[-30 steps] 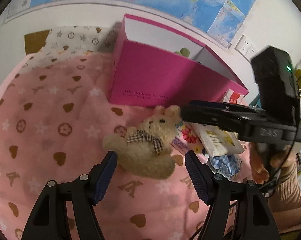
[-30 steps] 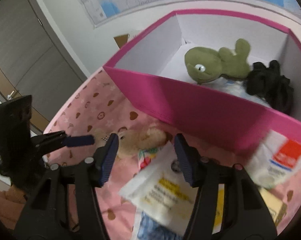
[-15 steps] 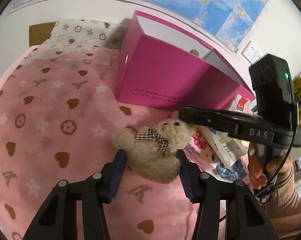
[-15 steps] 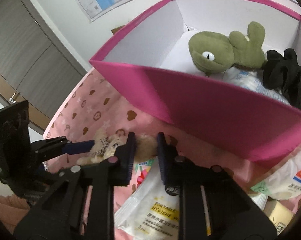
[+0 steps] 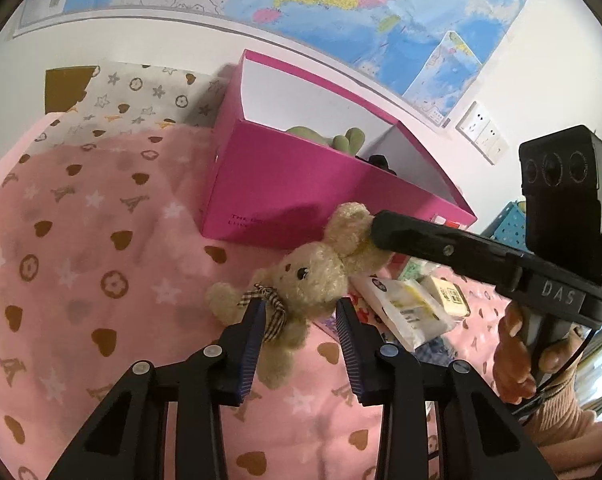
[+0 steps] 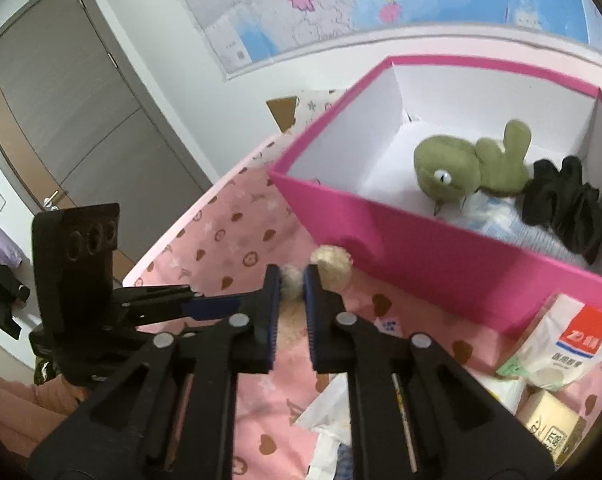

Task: Organize soft objects
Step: 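Grasp the beige teddy bear with the left gripper and lift it, then carry the teddy bear into the pink box and open the left gripper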

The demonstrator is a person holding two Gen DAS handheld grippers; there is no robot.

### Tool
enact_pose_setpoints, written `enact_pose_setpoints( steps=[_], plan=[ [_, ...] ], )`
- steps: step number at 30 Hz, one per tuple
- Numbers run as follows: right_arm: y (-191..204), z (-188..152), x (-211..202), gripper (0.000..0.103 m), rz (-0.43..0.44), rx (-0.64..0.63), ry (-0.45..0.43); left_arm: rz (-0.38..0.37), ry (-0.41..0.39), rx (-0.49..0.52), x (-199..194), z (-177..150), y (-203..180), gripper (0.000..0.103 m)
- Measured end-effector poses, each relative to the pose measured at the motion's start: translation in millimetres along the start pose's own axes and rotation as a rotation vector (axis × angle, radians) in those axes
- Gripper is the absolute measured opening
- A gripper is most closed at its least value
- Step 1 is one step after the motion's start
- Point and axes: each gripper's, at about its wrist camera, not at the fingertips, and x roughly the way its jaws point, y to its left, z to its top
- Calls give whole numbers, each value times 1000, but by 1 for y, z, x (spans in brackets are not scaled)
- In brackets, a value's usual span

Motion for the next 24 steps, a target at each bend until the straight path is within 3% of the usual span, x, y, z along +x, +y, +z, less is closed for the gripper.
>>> enact_pose_setpoints(
  steps=[3,6,11,15,18,20,24],
  plan=[
    [-2,1,-3,11,6,11,-6,5,22,-5,3,-5,3,60],
    [-9,-3,-3,11,8,42,0,18,58,-10,13,-10,9,62],
    [-25,-7,0,12,-9,90,20,12,92,-25,28,-11,14,60],
    [-39,-12,8,23,-5,143,74,15,98,-18,36,-9,13,47],
    [-44,-14,12,23,-3,154,68,9,91,-35,35,-8,18,42],
    [-45,-15,12,14,7,149,50,-7,87,-57,34,-6,22,41],
    [-33,-17,10,12,26,114,47,-9,60,-60,24,-5,21,41]
  ],
)
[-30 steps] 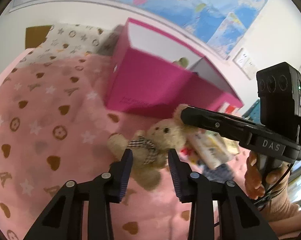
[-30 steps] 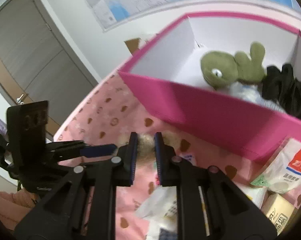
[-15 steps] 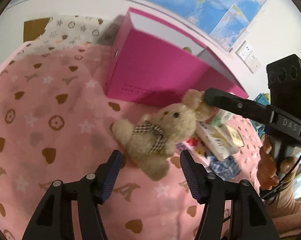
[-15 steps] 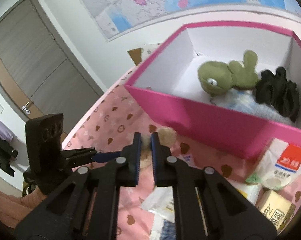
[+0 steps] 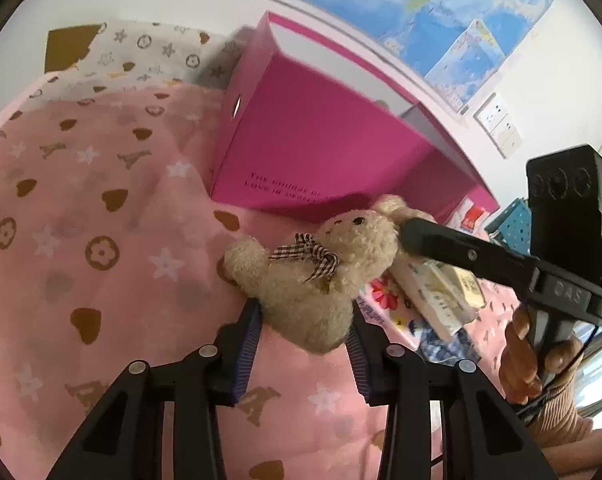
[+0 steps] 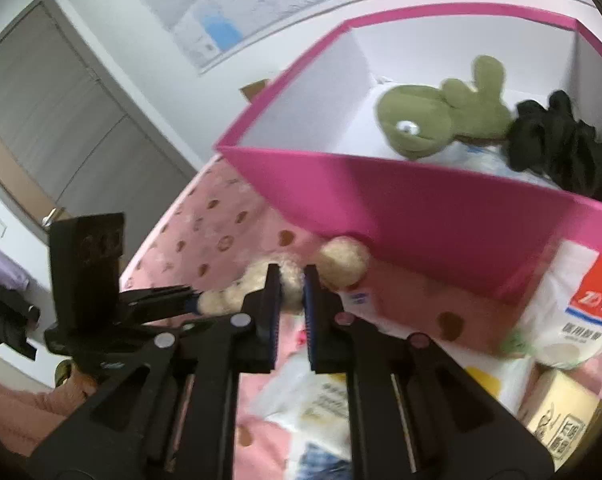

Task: Organize soft objects
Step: 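Carry the teddy bear into the pink box and open the left gripper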

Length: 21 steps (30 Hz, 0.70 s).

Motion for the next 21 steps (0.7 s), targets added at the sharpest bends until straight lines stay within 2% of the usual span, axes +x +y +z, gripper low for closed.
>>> enact_pose_setpoints(
  steps=[5,12,17,21],
  plan=[
    [25,3,-26,12,23,-72,-71,-15,-92,44,-32,12,-16,41],
    [48,29,-70,12,18,-142,-208,21,-221,196,-63,56,-55,41],
    [37,52,-78,12,3,-125,-260,64,-223,249,-45,94,-65,41],
    [21,65,-64,12,-34,-90,-245,121,-193,251,-20,112,-62,41]
  ],
)
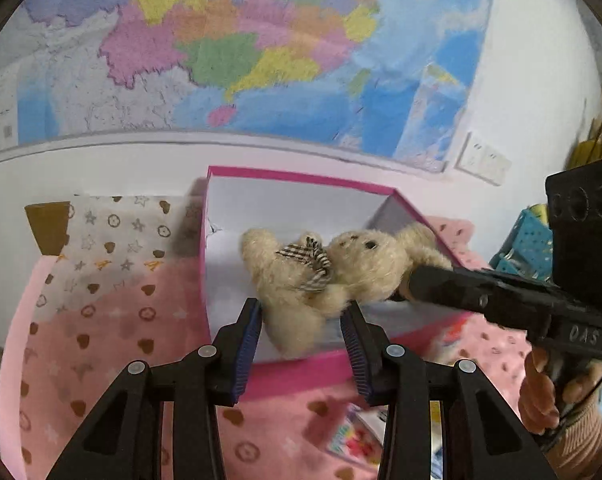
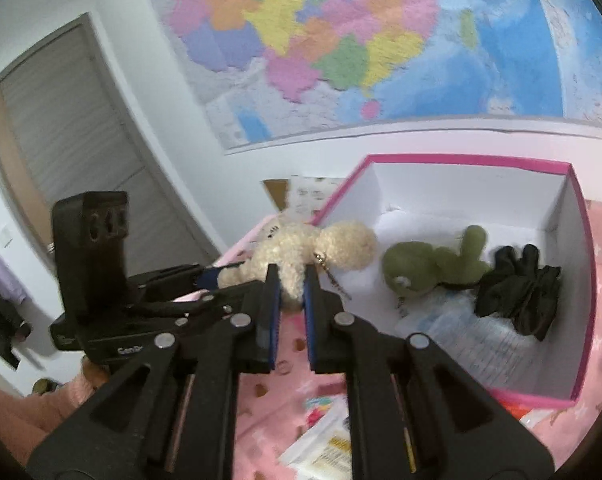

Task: Organize soft objects
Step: 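Carry the teddy bear into the pink box and open the left gripper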

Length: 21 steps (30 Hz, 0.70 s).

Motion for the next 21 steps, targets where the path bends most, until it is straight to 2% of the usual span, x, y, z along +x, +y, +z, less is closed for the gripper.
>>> enact_pose_setpoints(
  steps=[1,4,8,11,14,16,21],
  plan=[
    [-4,0,7,13,-5,7,14,30,15,-5,10,2,3,41],
    [-19,-2,26,17,-40,42,71,55,42,-25,22,2,13,41],
    [-40,-13,44,19,-64,100,134,48,29,-64,20,-1,22,41],
    [-47,-16,40,19,-68,118,122,47,10,-65,12,-3,21,43],
    [-49,-15,28,19,-53,131,97,31,-10,-71,1,-4,18,50],
    [-49,-15,18,21,-57,130,77,7,-29,-73,-7,-6,15,56],
    [-41,-19,-13,26,-42,123,27,-51,-67,-64,-30,-15,1,62]
  ],
)
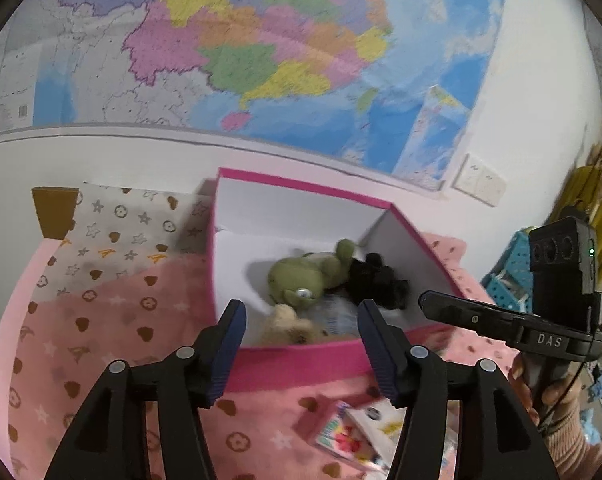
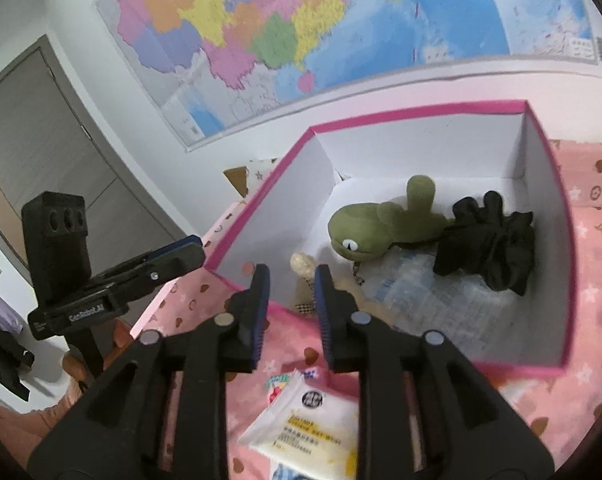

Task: Organize soft objects
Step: 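Carry the teddy bear into the pink box and open the left gripper, then grasp the white wet-wipes pack with the left gripper and lift it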

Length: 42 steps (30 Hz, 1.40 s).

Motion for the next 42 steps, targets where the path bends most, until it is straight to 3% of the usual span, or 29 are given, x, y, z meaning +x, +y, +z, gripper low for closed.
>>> enact_pose_setpoints(
  steps=[3,8,22,31,42],
  plan=[
    [3,-7,-19,28,4,-13,-16,-35,-7,18,-9,-8,-12,67],
    [3,-26,-49,46,-27,-22,-39,-59,32,50,-8,-29,-29,68],
    [-46,-98,-66,47,-177,126,88,-155,186,8,21,-77,-46,68],
    [-59,-130,-67,47,-156,214,133,-157,245,4,33,-92,-51,68],
    [-58,-132,-54,47,-105,242,149,-173,287,-14,40,-97,-50,68]
  ],
)
